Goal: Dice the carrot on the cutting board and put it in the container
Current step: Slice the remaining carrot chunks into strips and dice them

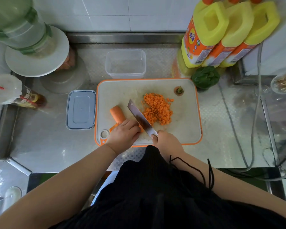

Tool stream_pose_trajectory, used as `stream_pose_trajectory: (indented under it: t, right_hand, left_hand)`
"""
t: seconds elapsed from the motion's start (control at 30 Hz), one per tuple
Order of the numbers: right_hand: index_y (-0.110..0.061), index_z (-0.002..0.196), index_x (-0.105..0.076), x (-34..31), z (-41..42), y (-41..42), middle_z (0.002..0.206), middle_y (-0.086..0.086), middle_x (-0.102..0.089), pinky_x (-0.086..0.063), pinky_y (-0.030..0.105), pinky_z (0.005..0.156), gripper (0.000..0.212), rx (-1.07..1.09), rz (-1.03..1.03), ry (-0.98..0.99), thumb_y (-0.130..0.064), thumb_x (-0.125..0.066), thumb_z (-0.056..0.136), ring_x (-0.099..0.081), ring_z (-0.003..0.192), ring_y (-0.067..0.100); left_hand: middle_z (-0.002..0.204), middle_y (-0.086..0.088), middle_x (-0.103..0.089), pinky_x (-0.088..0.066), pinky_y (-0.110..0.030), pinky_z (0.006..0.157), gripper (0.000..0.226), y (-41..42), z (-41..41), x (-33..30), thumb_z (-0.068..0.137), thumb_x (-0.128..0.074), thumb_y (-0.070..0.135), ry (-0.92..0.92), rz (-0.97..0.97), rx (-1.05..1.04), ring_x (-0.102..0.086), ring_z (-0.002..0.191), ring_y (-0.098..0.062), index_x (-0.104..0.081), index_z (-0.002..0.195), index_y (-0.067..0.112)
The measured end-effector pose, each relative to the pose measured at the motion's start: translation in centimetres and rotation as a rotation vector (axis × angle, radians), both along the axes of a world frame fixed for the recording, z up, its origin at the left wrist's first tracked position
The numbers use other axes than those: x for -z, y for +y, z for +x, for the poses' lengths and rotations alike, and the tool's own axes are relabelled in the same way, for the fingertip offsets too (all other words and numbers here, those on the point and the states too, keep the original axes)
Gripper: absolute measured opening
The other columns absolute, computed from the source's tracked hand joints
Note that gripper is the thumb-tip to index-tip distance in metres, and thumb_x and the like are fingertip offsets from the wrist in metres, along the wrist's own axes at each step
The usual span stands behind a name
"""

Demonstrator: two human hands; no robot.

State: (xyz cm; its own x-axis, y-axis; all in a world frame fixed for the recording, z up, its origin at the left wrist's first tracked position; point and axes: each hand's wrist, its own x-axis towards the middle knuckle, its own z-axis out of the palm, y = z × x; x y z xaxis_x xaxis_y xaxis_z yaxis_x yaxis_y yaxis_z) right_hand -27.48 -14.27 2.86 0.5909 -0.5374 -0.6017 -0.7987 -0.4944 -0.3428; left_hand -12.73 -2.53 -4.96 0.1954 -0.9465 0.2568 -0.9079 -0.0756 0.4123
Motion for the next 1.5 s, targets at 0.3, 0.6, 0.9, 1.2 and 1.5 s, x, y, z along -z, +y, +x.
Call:
stream_pose_trajectory:
  t: [0.3,0.6,0.9,1.2,1.5]
  right_hand:
    - [-0.005,0.108,-0.051,1.8,1.0,1.1,0.099,0.01,-0.063,-0.043,0.032,0.072,0.027,0.011,0.06,0.099,-0.028,-0.037,0.102,-0.062,0.095,0.028]
    - [-0.006,0.098,-0.056,1.5,2.2,0.2,0.087,0.01,-0.056,-0.038,0.031,0.066,0.033,0.179,0.122,-0.035,-0.036,-0.041,0.1,-0.058,0.084,0.028]
    - [-0.003,0.099,-0.054,-0.2,1.2,0.4,0.089,0.012,-0.057,-0.035,0.031,0.066,0.033,0.06,0.045,-0.067,-0.032,-0.037,0.102,-0.059,0.09,0.031]
    - [-0.004,0.108,-0.058,0.1,2.4,1.5,0.107,0.013,-0.064,-0.044,0.034,0.075,0.033,0.064,0.037,0.027,-0.029,-0.038,0.102,-0.061,0.099,0.029]
    - [-0.003,0.107,-0.055,1.7,2.8,1.0,0.096,0.013,-0.06,-0.039,0.032,0.071,0.036,0.186,0.112,-0.027,-0.036,-0.04,0.101,-0.06,0.094,0.03]
  left_hand:
    - [0.091,-0.006,-0.065,-0.055,-0.034,0.069,0.022,-0.5,0.4,0.3,0.092,-0.057,0.023,0.05,-0.006,0.015,-0.059,0.086,-0.021,-0.073,0.086,0.01]
    - [0.091,-0.004,-0.065,-0.052,-0.036,0.074,0.017,-0.5,0.7,0.2,0.096,-0.058,0.02,0.049,0.012,0.08,-0.06,0.084,-0.023,-0.07,0.087,0.011]
    - [0.088,-0.003,-0.064,-0.051,-0.03,0.067,0.019,0.0,0.6,-0.7,0.093,-0.054,0.018,-0.001,-0.025,0.048,-0.058,0.082,-0.022,-0.07,0.084,0.012]
    - [0.09,-0.002,-0.066,-0.051,-0.029,0.072,0.02,-0.3,0.9,-0.1,0.091,-0.055,0.02,0.069,0.046,0.042,-0.06,0.087,-0.021,-0.072,0.085,0.012]
    - [0.089,-0.003,-0.066,-0.048,-0.028,0.08,0.014,-0.3,1.0,0.1,0.092,-0.061,0.017,0.076,0.023,0.076,-0.058,0.086,-0.02,-0.071,0.084,0.01]
